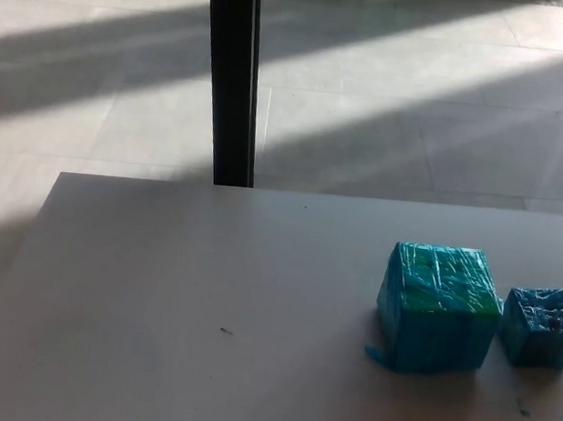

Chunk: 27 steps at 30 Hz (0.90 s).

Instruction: The robot uses its right hand to pick up the small cube kept on the middle on the desk and place it on the bigger cube kept next to it

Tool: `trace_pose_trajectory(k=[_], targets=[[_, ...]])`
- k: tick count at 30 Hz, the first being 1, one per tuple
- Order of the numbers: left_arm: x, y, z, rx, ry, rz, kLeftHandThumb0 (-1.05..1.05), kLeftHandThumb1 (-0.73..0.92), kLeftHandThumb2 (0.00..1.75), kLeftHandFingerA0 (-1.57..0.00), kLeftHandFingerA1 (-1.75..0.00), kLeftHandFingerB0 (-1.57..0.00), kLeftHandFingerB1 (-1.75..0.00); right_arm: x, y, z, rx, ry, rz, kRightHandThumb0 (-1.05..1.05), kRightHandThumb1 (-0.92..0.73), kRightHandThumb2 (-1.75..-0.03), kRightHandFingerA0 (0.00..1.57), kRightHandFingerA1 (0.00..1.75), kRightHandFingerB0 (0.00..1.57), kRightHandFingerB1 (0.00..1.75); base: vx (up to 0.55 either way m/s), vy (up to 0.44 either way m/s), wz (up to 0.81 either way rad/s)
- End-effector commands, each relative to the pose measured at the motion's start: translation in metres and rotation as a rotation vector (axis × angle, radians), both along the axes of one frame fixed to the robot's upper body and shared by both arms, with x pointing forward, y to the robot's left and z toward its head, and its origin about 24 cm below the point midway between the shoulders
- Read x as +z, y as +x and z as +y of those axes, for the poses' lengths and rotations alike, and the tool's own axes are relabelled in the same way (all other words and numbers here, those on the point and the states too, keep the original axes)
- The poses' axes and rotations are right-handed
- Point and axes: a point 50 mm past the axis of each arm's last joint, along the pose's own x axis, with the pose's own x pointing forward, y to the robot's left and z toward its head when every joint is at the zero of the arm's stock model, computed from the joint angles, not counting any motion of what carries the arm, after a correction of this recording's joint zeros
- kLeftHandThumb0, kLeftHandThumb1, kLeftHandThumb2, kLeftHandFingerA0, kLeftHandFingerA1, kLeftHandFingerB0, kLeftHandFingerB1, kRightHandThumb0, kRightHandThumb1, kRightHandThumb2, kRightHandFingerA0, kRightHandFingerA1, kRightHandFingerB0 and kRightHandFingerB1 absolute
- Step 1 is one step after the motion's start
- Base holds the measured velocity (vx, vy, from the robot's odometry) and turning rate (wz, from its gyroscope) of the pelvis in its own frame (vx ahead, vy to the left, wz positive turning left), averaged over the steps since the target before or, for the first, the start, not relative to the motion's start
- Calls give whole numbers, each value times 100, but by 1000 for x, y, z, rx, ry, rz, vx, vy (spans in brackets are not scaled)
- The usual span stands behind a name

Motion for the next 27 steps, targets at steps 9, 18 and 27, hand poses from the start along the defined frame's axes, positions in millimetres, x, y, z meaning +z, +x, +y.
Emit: trace_pose_trajectory(k=[9, 18, 27], targets=[[5, 6, 2, 30, -48, -25, -89, 92, 70, -37, -50, -32, -37, -6, -25, -17, -17, 84, 136, -37, -69, -59, 54, 95, 30, 51, 0, 0, 0], [6, 5, 4, 37, -40, -20, -88, 92, 70, -36, -48, -33, -37, -1, -61, -44, -142, 48, 202, -41, -67, -58, 45, 98, 42, 54, 0, 0, 0], [7, 4, 5, 37, -35, -18, -89, 92, 70, -35, -48, -32, -38, 86, -10, -83, -170, -141, -178, -50, -59, -90, 69, 103, 34, 52, 0, 0, 0]])
